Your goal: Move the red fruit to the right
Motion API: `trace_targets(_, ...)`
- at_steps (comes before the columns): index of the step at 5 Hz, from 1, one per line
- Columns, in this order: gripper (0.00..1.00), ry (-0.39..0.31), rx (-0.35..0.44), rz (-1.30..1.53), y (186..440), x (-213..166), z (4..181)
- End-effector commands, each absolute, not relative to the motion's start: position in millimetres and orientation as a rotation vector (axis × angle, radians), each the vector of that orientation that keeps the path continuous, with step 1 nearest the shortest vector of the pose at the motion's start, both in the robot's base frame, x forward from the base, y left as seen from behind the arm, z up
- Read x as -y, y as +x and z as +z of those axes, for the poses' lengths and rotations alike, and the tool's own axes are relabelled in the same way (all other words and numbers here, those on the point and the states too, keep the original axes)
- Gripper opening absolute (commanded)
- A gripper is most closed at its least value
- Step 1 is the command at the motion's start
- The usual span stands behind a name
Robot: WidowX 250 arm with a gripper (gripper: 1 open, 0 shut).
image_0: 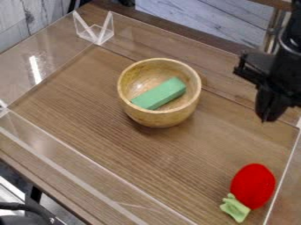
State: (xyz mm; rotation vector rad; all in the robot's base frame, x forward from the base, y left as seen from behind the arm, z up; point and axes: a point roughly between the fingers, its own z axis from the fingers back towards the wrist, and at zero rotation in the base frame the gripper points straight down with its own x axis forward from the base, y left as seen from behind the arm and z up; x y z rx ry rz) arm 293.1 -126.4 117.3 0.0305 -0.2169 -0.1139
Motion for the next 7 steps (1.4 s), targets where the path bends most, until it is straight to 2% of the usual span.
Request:
trace_targets(1, 0.0, 0.0, 0.255, -0.108, 296, 132, 123.2)
trace_targets(3, 0.0, -0.008, 0.223, -0.098, 298, 135, 102.9)
trace_targets(5, 0.0, 0.003, 0.246, -0.081, 312, 128, 106.8)
trace_targets(7, 0.0, 0.006, 0.243, -0.068, 318, 125, 100.5)
